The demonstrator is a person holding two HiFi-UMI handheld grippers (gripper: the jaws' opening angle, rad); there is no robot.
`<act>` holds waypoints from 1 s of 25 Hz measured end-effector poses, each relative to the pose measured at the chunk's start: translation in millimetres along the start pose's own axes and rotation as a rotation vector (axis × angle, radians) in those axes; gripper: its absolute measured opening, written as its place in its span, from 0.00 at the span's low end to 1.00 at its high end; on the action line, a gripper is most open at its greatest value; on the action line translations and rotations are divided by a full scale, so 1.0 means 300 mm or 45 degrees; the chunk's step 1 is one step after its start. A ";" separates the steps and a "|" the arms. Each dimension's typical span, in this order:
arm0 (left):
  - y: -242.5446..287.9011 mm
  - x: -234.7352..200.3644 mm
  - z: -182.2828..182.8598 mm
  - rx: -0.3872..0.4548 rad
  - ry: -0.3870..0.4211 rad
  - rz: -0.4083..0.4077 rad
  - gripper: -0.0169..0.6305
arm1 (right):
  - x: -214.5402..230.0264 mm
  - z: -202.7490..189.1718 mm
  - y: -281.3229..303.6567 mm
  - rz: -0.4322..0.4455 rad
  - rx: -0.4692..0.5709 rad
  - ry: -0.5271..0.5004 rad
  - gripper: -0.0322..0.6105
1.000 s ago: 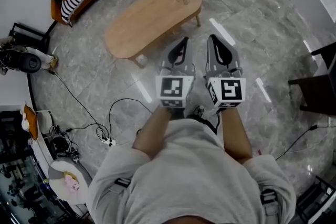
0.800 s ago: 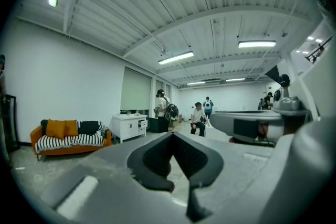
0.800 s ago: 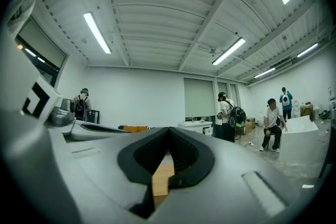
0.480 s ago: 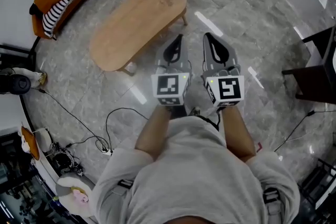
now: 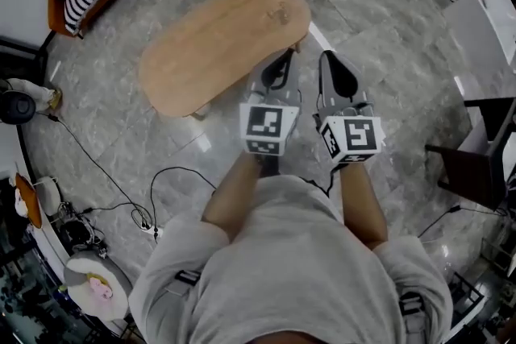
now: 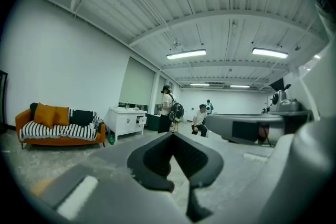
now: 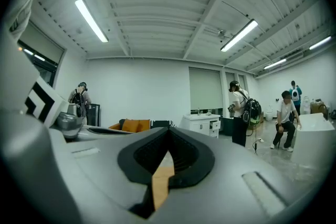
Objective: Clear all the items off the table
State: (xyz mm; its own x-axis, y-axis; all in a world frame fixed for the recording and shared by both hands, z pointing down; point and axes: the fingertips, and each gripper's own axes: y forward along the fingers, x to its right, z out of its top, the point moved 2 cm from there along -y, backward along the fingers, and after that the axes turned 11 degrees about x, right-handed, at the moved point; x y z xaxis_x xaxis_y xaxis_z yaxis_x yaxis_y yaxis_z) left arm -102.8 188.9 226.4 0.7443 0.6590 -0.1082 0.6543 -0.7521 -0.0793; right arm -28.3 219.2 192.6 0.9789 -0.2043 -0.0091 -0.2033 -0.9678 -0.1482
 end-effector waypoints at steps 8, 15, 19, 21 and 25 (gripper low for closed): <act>0.144 -0.313 0.015 -0.005 -0.028 0.059 0.06 | -0.034 -0.058 0.320 0.032 -0.024 0.085 0.06; 0.304 -0.432 -0.116 -0.094 -0.056 0.123 0.06 | 0.083 -0.185 0.537 0.038 -0.060 0.131 0.06; 0.427 -0.477 -0.202 -0.156 -0.032 0.163 0.06 | 0.153 -0.298 0.682 0.118 -0.112 0.181 0.06; 0.474 -0.491 -0.241 -0.195 -0.037 0.173 0.06 | 0.192 -0.349 0.720 0.128 -0.151 0.205 0.06; 0.587 -0.517 -0.364 -0.284 -0.117 0.229 0.06 | 0.289 -0.457 0.785 0.121 -0.216 0.258 0.06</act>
State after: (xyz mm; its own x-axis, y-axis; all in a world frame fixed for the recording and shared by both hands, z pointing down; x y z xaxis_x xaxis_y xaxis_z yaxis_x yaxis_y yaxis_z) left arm -88.3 -44.6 337.5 0.8423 0.5041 -0.1910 0.5340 -0.8287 0.1679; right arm 5.8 -46.6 292.6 0.9344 -0.3041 0.1853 -0.3115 -0.9502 0.0115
